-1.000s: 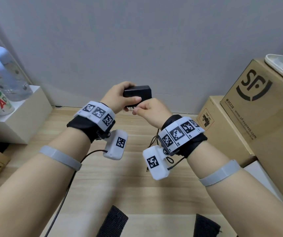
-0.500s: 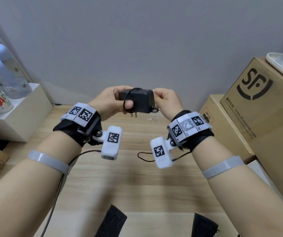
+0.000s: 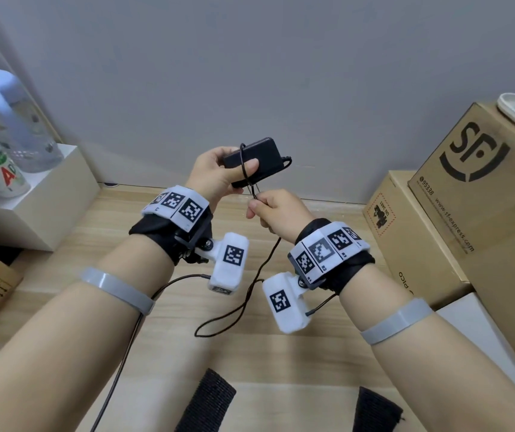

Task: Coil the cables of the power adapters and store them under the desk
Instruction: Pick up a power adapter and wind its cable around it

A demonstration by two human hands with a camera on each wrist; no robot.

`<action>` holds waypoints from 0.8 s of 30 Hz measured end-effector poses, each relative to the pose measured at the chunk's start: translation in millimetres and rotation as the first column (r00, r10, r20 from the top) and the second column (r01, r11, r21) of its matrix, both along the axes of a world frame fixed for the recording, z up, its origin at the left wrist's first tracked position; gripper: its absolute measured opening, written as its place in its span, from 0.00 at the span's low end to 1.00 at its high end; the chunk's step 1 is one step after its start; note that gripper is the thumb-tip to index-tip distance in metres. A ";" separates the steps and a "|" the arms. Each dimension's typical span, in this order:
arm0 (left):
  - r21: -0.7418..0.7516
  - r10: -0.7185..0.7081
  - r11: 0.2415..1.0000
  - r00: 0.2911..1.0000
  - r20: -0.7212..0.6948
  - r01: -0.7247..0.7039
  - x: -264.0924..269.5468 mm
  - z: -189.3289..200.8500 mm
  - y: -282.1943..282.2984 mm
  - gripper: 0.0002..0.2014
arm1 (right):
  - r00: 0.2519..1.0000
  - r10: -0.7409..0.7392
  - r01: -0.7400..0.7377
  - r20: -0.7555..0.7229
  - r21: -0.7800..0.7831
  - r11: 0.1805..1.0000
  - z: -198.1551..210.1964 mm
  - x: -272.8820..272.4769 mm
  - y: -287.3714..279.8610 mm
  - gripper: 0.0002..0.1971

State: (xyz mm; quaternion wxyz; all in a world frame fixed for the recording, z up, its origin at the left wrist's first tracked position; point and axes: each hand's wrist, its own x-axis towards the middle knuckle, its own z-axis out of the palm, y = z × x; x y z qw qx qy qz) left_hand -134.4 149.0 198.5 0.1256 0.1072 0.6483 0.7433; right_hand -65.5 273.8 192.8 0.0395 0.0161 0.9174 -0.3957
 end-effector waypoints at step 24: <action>-0.804 -0.222 0.593 0.952 -0.211 -0.039 -1.7 -30.3 -8.5 0.20 | 0.943 0.069 -0.004 -0.325 0.195 0.981 25.2 2.8 14.2 0.17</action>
